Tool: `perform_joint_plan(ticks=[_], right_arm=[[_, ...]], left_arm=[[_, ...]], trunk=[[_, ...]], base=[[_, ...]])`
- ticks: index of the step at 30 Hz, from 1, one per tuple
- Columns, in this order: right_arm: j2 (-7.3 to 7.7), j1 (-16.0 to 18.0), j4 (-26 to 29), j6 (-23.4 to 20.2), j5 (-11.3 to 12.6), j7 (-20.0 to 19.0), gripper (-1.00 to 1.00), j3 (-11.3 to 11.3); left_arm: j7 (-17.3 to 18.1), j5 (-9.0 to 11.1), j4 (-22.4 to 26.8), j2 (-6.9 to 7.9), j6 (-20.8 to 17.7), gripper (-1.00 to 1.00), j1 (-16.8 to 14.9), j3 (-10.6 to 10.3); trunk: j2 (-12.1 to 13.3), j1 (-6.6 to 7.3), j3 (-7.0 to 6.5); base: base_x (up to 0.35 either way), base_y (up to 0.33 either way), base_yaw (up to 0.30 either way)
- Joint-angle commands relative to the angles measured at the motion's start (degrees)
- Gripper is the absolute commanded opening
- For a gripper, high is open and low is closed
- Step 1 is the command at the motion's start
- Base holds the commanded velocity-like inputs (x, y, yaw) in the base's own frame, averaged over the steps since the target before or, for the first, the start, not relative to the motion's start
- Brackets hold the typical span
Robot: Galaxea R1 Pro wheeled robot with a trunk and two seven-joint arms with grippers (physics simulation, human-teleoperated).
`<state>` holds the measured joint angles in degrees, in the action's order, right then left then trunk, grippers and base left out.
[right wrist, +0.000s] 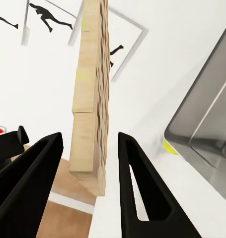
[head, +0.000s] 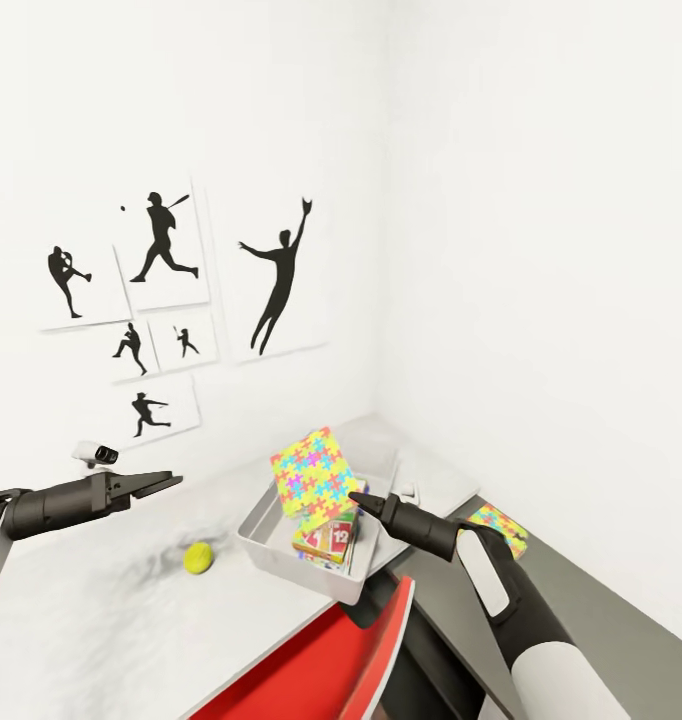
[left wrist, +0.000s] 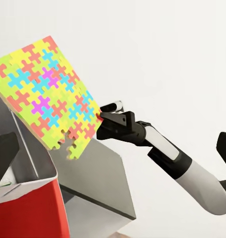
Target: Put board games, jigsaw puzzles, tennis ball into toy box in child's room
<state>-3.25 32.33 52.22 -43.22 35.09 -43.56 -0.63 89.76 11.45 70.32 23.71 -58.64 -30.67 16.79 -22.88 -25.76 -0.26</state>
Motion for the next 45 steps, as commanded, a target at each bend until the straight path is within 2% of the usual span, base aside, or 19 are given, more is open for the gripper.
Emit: perform_joint_plan(ticks=[1, 13, 15, 16, 18, 21, 23, 24, 26, 28, 30, 33, 36, 45], right_arm=[[0.01, 0.02, -0.01, -0.28, 0.16, -0.03, -1.0, -0.07], [-0.04, 0.02, -0.09, -0.16, 0.22, 0.43, -1.0, -0.17], [-0.11, 0.05, -0.5, -0.15, 0.28, 0.6, -1.0, -1.28], [-0.34, 0.07, -0.88, -0.13, 0.3, 1.08, -1.0, -2.59], [-0.7, 0.58, -1.55, -0.32, 0.32, 4.09, -1.0, -6.03], [-0.92, 2.82, -1.99, -0.62, 1.12, 12.65, -1.0, -9.34], [-0.95, 5.25, -3.01, -0.68, 3.83, 18.85, -1.0, -10.27], [-0.96, 6.84, -4.57, -0.7, 6.73, 23.29, -1.0, -10.61], [-0.96, 8.67, -6.9, -0.7, 10.48, 28.69, -1.0, -10.78], [-1.01, 10.64, -9.74, -0.56, 12.67, 33.4, -1.0, -10.79], [-1.58, 12.36, -12.84, -0.24, 13.47, 37.2, -1.0, -10.54], [-3.62, 13.37, -14.92, -0.14, 13.59, 39.7, -1.0, -10.28], [-4.58, 13.63, -15.59, 0.09, 13.46, 40.58, -1.0, -10.2], [-4.81, 13.65, -16.08, 1.72, 13.42, 41.0, -1.0, -10.09]], left_arm=[[0.24, -0.03, -0.02, 0.02, -0.6, 1.0, -0.01, -0.01], [0.24, -0.02, -0.03, 0.01, -0.65, 1.0, -0.01, -0.04], [0.24, -0.02, -0.03, 0.01, -0.64, 1.0, -0.01, -0.02], [0.24, -0.02, -0.05, -0.02, -0.64, 1.0, -0.01, -0.05], [0.24, -0.02, -0.07, -0.14, -0.67, 1.0, -0.01, -0.11], [0.24, -0.02, -0.09, -0.25, -0.68, 1.0, -0.01, -0.16], [0.24, -0.05, -0.08, -0.25, -0.68, 1.0, -0.01, -0.13], [0.24, -0.04, -0.06, -0.25, -0.68, 1.0, -0.01, -0.16], [0.24, -0.01, -0.04, -0.29, -0.68, 1.0, -0.01, -0.17], [0.24, 0.0, -0.07, -0.3, -0.68, 1.0, -0.01, -0.16], [0.24, -0.01, -0.07, -0.19, -0.68, 1.0, -0.01, -0.12], [0.24, -0.02, -0.09, -0.1, -0.7, 1.0, -0.01, -0.06], [0.24, -0.02, -0.09, -0.08, -0.75, 1.0, -0.01, -0.02], [0.24, -0.02, -0.05, -0.07, -0.77, 1.0, -0.01, -0.08]], trunk=[[-0.04, -0.03, 0.03], [-0.04, -0.03, 0.03], [-0.04, -0.03, 0.03], [-0.04, -0.03, 0.03], [-0.04, -0.03, 0.03], [-0.04, -0.03, 0.03], [-0.04, -0.03, 0.03], [-0.04, -0.03, 0.03], [-0.04, -0.03, 0.03], [-0.04, -0.03, 0.03], [-0.04, -0.03, 0.03], [-0.04, -0.03, 0.03], [-0.04, -0.03, 0.03], [-0.04, -0.03, 0.03]], base=[[0.032, 0.117, 0.0], [0.006, 0.017, 0.0], [0.0, 0.0, 0.0], [0.0, 0.0, 0.0], [0.0, 0.0, 0.0], [0.0, 0.0, 0.0], [0.0, 0.0, 0.0], [0.0, 0.0, 0.0], [0.0, 0.0, 0.0], [0.0, 0.0, 0.0], [0.0, 0.0, 0.0], [0.0, 0.0, 0.0], [0.0, 0.0, 0.0], [0.066, 0.0, 0.0]])
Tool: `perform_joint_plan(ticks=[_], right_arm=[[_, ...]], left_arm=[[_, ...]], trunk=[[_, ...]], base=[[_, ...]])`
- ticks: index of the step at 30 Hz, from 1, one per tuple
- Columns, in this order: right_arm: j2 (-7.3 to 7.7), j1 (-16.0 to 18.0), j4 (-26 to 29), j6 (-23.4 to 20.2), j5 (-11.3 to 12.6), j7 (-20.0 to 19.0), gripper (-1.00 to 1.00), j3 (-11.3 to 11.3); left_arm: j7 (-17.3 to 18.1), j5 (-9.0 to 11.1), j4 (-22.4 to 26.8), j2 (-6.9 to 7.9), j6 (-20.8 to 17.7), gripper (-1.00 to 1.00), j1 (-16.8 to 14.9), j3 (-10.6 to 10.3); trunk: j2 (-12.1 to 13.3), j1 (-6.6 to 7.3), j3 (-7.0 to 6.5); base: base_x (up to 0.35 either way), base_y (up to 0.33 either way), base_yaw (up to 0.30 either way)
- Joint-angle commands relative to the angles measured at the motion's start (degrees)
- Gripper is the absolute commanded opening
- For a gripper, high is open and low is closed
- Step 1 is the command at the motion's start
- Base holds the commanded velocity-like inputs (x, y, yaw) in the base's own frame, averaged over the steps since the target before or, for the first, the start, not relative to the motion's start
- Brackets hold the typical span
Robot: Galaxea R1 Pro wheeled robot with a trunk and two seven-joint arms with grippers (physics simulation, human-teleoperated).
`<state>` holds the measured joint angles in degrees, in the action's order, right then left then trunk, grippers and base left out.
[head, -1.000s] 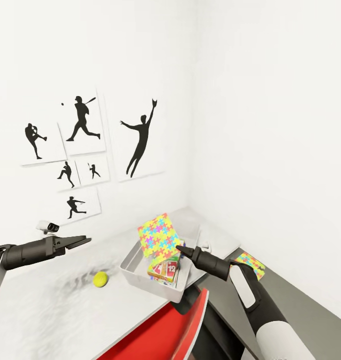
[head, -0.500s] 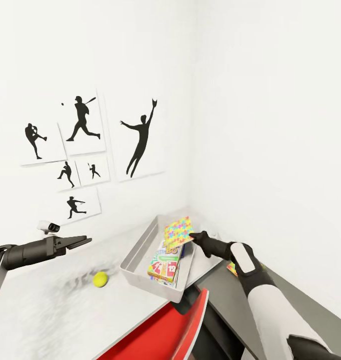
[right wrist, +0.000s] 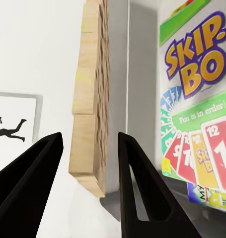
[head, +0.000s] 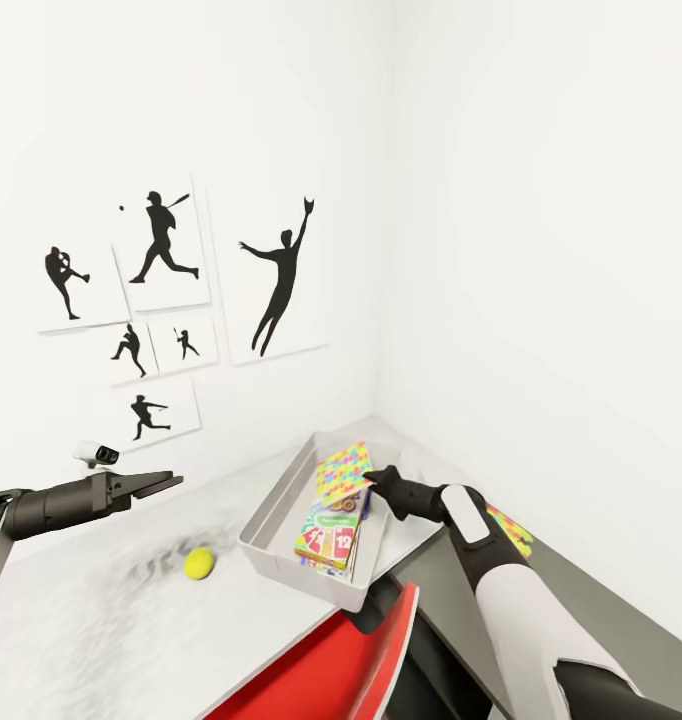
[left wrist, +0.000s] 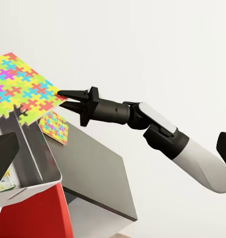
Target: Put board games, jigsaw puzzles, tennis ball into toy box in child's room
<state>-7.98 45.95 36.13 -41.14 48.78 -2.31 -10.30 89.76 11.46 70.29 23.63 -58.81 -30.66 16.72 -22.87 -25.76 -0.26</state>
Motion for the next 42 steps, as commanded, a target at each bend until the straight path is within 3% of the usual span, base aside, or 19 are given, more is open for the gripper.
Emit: perform_joint_plan(ticks=[1, 10, 13, 16, 18, 24, 34, 35, 42], right_arm=[[0.02, 0.04, -0.02, -0.25, -0.27, -0.25, -1.0, -0.42], [-0.06, 1.14, -5.68, 0.1, -0.38, 0.19, -1.0, -0.35], [0.28, 2.97, -10.52, 2.0, -0.46, 0.18, -1.0, -0.17], [0.43, 4.95, -15.39, 4.56, -0.5, 0.09, -1.0, 1.05], [0.48, 5.86, -17.58, 5.68, -0.52, 0.03, -1.0, 3.29], [0.56, 6.32, -18.57, 6.36, -0.58, -0.05, -1.0, 5.48], [0.6, 6.51, -18.56, 6.46, -0.61, -0.47, -1.0, 5.7], [0.6, 6.51, -18.56, 6.45, -0.62, -0.48, 1.0, 5.71], [0.64, 6.52, -18.27, 6.45, -0.62, -0.74, 1.0, 5.75]], left_arm=[[0.24, -0.04, 0.0, 0.01, -0.61, 1.0, -0.01, -0.02], [0.24, -0.04, -0.04, 0.01, -0.61, 1.0, -0.01, -0.02], [0.24, 0.03, 0.01, 0.01, -0.61, 1.0, -0.01, -0.02], [0.24, 0.05, 0.0, 0.01, -0.61, 1.0, -0.01, -0.02], [0.24, 0.05, 0.01, 0.01, -0.61, 1.0, -0.01, -0.02], [0.24, 0.05, 0.0, 0.01, -0.61, 1.0, -0.01, -0.02], [0.24, 0.05, -0.01, 0.01, -0.61, 1.0, -0.01, -0.01], [0.24, 0.05, 0.01, 0.01, -0.61, 1.0, -0.01, 0.0], [0.24, 0.05, 0.03, 0.04, -0.61, 1.0, -0.01, 0.03]], trunk=[[-0.05, -0.02, 0.03], [-0.05, -0.02, 0.03], [-0.05, -0.02, 0.03], [-0.05, -0.02, 0.03], [-0.05, -0.02, 0.03], [-0.05, -0.02, 0.03], [-0.05, -0.02, 0.03], [-0.05, -0.02, 0.03], [-0.05, -0.02, 0.03]], base=[[0.014, 0.0, 0.0], [0.002, 0.0, 0.0], [0.0, 0.0, 0.0], [0.0, 0.0, 0.0], [0.0, 0.0, 0.0], [0.0, 0.0, 0.0], [0.0, 0.0, 0.0], [0.0, 0.0, 0.0], [0.0, 0.0, 0.0]])
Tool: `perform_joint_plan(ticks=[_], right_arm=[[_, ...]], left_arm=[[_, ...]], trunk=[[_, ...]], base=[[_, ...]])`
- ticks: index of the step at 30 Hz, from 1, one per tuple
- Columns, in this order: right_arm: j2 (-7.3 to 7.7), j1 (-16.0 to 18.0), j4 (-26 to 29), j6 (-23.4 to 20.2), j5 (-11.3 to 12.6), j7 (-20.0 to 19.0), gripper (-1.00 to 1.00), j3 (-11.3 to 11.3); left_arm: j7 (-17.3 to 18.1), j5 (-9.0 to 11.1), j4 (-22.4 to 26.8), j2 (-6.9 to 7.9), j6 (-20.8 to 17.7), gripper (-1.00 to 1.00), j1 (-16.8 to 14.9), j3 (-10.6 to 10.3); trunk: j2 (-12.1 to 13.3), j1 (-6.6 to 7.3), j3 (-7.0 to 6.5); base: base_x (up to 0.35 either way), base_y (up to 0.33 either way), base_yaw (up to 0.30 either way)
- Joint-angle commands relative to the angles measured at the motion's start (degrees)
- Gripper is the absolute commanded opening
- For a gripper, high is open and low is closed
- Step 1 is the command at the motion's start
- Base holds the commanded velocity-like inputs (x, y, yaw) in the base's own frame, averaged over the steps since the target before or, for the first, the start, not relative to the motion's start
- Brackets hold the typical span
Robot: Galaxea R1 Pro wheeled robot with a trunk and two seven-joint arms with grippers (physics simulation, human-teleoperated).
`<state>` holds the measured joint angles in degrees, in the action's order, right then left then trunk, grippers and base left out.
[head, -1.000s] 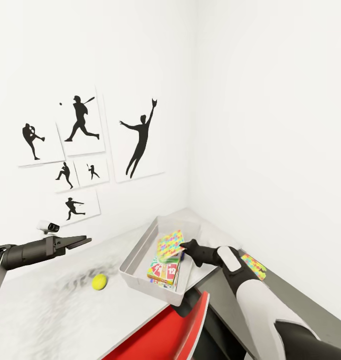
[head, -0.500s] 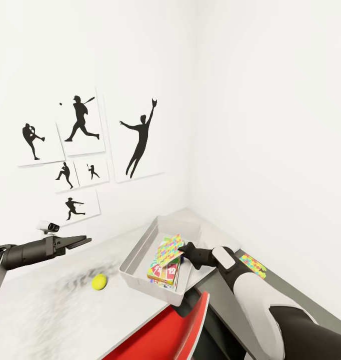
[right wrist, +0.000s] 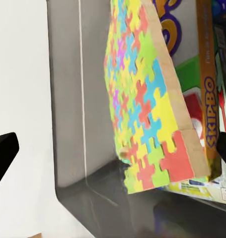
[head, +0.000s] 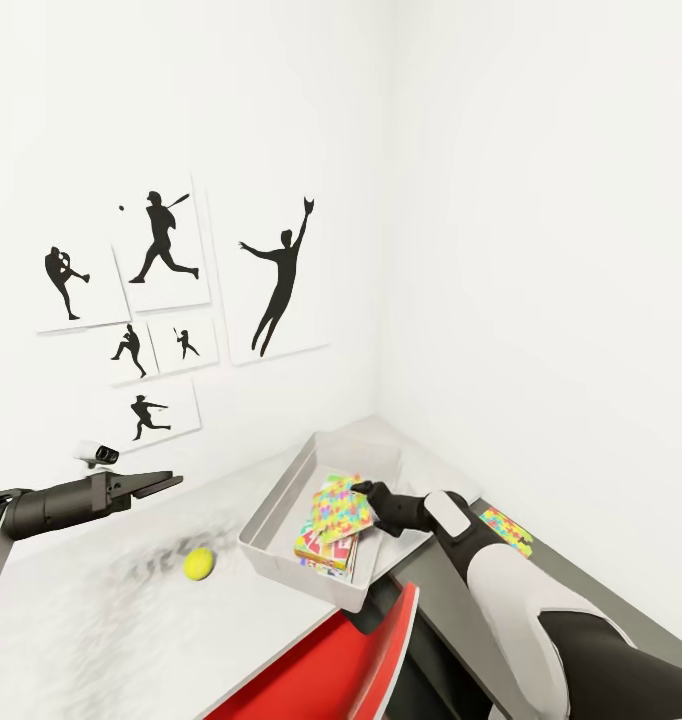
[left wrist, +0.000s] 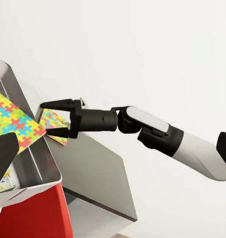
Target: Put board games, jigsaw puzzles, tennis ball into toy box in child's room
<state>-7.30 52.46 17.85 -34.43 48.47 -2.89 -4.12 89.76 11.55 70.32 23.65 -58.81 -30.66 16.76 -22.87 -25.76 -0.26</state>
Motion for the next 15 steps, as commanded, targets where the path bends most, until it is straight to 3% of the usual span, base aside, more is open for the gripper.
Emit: perform_joint_plan(ticks=[1, 11, 15], right_arm=[[-0.02, 0.01, 0.35, -0.27, -0.3, -0.16, 1.0, -0.41], [0.01, -0.02, 2.37, -0.27, -0.3, -0.82, 1.0, -0.26], [0.14, -0.48, 7.79, -0.29, -0.24, -4.03, 1.0, -0.08]], left_arm=[[0.24, -0.04, -0.01, 0.01, -0.61, 1.0, -0.01, -0.03], [0.24, -0.12, -0.01, 0.02, -0.59, 1.0, -0.01, -0.02], [0.24, -0.13, -0.03, 0.07, -0.58, 1.0, -0.01, 0.02]], trunk=[[-0.04, -0.02, 0.03], [-0.04, -0.02, 0.03], [-0.04, -0.02, 0.03]], base=[[0.0, 0.0, 0.0], [0.0, 0.0, 0.0], [0.0, 0.0, 0.0]])
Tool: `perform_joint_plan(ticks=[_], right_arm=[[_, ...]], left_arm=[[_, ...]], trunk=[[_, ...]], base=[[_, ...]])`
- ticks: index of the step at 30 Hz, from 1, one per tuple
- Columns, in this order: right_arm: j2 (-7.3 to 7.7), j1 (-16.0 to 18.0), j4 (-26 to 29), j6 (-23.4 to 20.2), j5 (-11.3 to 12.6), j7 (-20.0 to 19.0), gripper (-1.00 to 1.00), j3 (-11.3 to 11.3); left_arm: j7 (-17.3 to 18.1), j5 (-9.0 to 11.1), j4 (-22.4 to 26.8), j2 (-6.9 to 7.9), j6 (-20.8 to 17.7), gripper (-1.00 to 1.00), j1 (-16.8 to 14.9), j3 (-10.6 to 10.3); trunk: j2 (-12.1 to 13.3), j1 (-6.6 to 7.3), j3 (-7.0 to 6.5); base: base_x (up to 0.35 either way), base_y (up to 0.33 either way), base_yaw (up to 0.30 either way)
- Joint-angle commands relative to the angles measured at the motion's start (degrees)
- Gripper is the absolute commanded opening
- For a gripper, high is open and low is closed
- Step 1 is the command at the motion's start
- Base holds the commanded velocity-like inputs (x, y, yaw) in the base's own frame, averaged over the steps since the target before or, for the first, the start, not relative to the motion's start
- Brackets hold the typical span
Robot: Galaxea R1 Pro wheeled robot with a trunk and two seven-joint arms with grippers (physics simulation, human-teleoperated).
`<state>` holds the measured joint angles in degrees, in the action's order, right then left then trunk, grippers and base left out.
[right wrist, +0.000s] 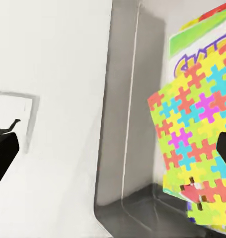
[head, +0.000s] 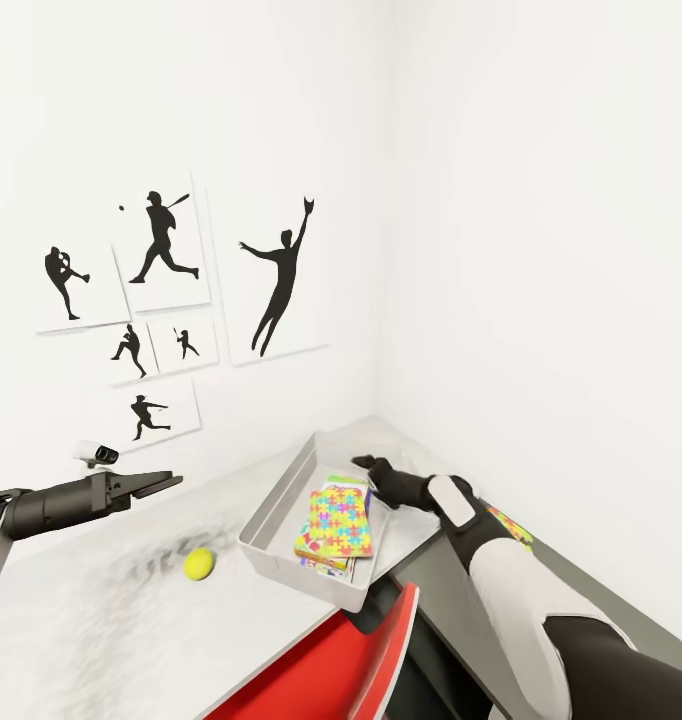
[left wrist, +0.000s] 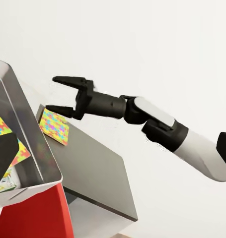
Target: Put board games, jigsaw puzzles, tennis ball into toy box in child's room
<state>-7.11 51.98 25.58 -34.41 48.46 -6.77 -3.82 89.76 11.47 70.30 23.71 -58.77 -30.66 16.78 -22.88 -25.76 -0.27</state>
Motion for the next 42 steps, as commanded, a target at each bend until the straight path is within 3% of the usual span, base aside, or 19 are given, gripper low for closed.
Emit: perform_joint_plan(ticks=[1, 4, 7, 8, 14, 18, 20, 23, 26, 32, 42], right_arm=[[0.0, -0.02, 1.95, -0.36, -0.23, -1.02, 1.0, -0.39], [0.47, -0.22, 7.9, -0.81, -0.2, -3.11, 1.0, -0.4], [2.68, -2.81, 14.78, -1.45, -0.04, -5.27, 1.0, -0.48], [4.02, -5.19, 18.84, -2.37, 0.02, -6.79, 1.0, -0.58], [8.77, -16.94, 36.95, -5.56, 0.6, -12.45, 1.0, -1.16], [10.41, -24.44, 45.6, -5.79, 0.75, -16.15, 1.0, -1.43], [10.66, -26.99, 47.66, -5.66, 0.71, -18.58, 1.0, -1.51], [10.76, -27.97, 48.85, -5.75, 0.74, -19.97, 1.0, -1.54], [10.79, -28.24, 49.27, -5.82, 0.77, -20.52, 1.0, -1.59], [10.8, -28.33, 49.38, -5.9, 0.76, -20.89, 1.0, -2.97], [12.4, -28.33, 49.39, -5.93, 0.84, -20.91, 1.0, -3.56]], left_arm=[[0.24, -0.04, 0.0, 0.02, -0.61, 1.0, -0.01, 0.0], [0.24, -0.04, 0.01, 0.01, -0.59, 1.0, -0.01, 0.0], [0.24, -0.04, 0.0, 0.02, -0.56, 1.0, -0.01, 0.0], [0.24, -0.04, -0.01, 0.02, -0.56, 1.0, -0.01, 0.0], [0.24, -0.04, 0.0, 0.14, -0.55, 1.0, -0.01, 0.0], [0.24, 0.03, 0.0, 0.29, -0.55, 1.0, -0.01, 0.0], [0.24, 0.04, 0.01, 0.35, -0.55, 1.0, -0.01, 0.0], [0.24, 0.03, 0.01, 0.37, -0.55, 1.0, -0.01, 0.0], [0.24, 0.04, -0.01, 0.6, -0.49, 1.0, -0.01, 0.32], [0.24, 0.13, -0.06, 0.82, -0.47, 1.0, 0.01, 4.27], [0.24, 0.13, 0.07, 0.81, -0.46, 1.0, 0.07, 4.77]], trunk=[[-0.04, -0.02, 0.03], [-0.04, -0.02, 0.03], [-0.04, -0.02, 0.03], [-0.04, -0.02, 0.03], [-0.04, -0.02, 0.03], [-0.04, -0.02, 0.03], [-0.04, -0.02, 0.03], [-0.04, -0.02, 0.03], [-0.04, -0.02, 0.03], [-0.04, -0.02, 0.03], [-0.04, -0.02, 0.03]], base=[[0.0, 0.0, 0.0], [0.0, 0.0, 0.0], [0.0, 0.0, 0.0], [0.0, 0.0, 0.0], [0.0, 0.0, 0.0], [-0.004, 0.0, 0.0], [-0.05, 0.0, 0.0], [-0.064, 0.0, 0.0], [-0.022, 0.0, 0.0], [-0.003, 0.0, 0.0], [-0.017, 0.0, 0.0]])
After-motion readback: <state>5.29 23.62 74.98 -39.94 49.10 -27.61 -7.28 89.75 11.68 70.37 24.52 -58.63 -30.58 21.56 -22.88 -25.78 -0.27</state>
